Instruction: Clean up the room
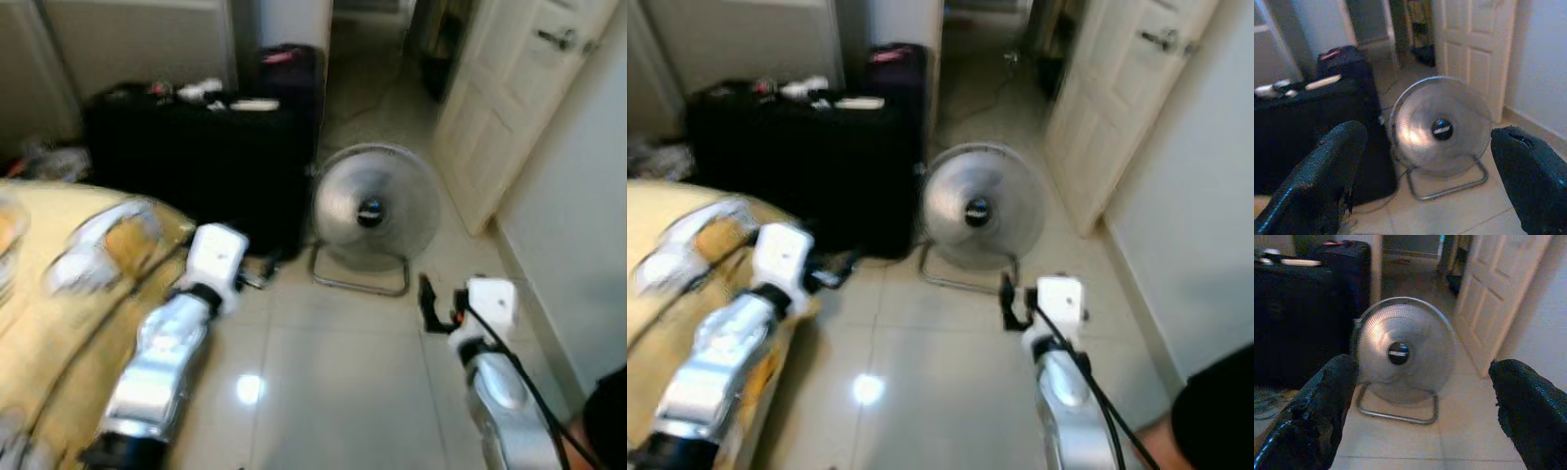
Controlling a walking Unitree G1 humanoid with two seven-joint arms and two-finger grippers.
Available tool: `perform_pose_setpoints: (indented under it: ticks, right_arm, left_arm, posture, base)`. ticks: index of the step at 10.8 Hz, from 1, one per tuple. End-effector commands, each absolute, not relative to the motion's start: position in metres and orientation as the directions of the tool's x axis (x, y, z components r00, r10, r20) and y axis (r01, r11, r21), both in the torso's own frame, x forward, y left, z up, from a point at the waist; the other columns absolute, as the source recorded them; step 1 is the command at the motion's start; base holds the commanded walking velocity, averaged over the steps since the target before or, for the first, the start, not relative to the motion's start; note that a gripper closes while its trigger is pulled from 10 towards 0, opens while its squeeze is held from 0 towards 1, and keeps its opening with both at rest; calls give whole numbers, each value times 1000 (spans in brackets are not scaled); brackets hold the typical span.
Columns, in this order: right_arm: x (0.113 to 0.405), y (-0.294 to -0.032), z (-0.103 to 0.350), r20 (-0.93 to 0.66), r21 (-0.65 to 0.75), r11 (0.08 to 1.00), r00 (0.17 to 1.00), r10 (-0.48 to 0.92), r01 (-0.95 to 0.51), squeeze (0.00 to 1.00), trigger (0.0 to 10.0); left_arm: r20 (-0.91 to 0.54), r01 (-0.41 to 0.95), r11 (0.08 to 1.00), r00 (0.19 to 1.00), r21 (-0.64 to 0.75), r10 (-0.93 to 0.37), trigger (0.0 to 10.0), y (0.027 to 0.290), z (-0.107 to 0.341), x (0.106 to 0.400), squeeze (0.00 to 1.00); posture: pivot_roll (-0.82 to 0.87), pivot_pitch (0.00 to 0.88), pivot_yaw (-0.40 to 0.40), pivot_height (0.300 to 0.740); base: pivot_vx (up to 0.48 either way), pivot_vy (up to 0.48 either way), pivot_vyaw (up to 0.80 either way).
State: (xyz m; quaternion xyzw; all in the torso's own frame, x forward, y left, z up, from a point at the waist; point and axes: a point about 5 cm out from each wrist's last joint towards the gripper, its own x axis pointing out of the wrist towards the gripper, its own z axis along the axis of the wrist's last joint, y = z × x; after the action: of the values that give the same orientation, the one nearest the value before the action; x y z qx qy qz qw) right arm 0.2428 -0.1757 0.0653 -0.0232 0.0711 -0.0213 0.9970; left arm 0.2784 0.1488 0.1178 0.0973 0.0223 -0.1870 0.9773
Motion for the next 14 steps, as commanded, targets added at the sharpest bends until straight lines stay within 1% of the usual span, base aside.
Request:
perform_pose_setpoints:
  ticks: [1,5,14]
  right_arm:
    - [241,-186,64,-146,-73,995,986,-80,70,0,10000]
    - [240,-183,61,-159,-86,995,985,-64,51,0,10000]
    - [237,-182,56,-176,-94,995,982,-61,45,0,10000]
  left_arm:
    - [-63,392,901,920,185,-387,10000,139,122,280,0]
    - [-57,383,909,924,167,-379,10000,140,122,280,0]
    - [-61,394,902,919,174,-390,10000,139,121,281,0]
  posture:
    - [13,0,-36,740]
    - [13,0,-39,740]
    - [11,0,-35,740]
  base:
    - [356,0,0]
    - [357,0,0]
    - [357,0,0]
